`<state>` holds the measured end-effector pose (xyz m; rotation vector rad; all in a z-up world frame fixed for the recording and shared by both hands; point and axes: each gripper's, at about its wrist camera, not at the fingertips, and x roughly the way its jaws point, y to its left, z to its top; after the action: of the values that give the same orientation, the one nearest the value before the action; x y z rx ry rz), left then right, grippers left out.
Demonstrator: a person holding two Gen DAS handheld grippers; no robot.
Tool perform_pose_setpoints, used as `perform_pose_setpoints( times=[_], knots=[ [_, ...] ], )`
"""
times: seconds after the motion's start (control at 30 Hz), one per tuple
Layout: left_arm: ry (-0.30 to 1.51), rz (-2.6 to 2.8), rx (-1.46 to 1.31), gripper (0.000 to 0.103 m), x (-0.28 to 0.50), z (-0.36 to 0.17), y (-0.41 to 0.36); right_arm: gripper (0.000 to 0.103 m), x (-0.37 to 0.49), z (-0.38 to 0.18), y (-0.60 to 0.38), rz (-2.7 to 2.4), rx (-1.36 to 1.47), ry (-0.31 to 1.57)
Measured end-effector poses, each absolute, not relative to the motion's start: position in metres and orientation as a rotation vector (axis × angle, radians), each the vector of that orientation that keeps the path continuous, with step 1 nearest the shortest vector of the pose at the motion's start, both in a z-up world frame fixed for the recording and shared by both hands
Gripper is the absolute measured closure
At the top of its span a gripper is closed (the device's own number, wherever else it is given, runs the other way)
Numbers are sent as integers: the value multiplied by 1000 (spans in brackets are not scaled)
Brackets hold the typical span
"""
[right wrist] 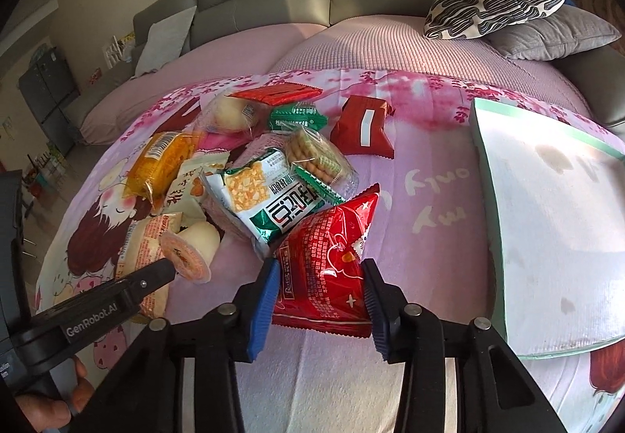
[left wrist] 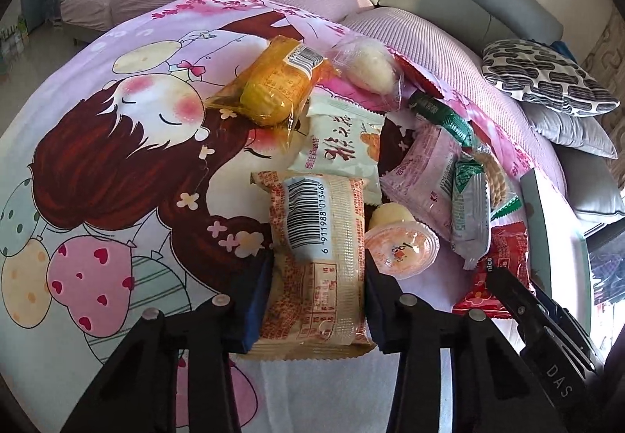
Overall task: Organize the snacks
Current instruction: 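Grasp the beige barcode bread packet with the left tool while the right tool grasps the red snack bag, then carry the bread packet with the left tool over the tray while the right tool carries the red bag there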
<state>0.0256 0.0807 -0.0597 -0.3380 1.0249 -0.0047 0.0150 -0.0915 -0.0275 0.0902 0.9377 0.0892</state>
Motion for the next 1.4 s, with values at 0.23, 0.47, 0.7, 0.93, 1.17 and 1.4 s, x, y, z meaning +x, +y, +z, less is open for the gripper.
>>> perform_pose_setpoints(
  times=[0.23,0.47,0.7,0.93,1.17,1.4],
  knots=[
    [1001,-8,-336,60,23,-54,79,65,12,-22,-98,91,116,921],
    [970,-18,-328,61,19,-43,76,66,6,-13,-107,86,141,893],
    [931,-18,-326,61,15,-31,75,67,-1,3,-112,91,155,840],
    [890,-21,-310,61,12,-18,71,67,-11,23,-122,88,180,776],
    [881,-47,-272,61,15,-10,55,67,-14,27,-135,66,204,759],
    [870,-136,-219,61,23,4,17,67,-21,33,-182,-43,261,730]
  ],
)
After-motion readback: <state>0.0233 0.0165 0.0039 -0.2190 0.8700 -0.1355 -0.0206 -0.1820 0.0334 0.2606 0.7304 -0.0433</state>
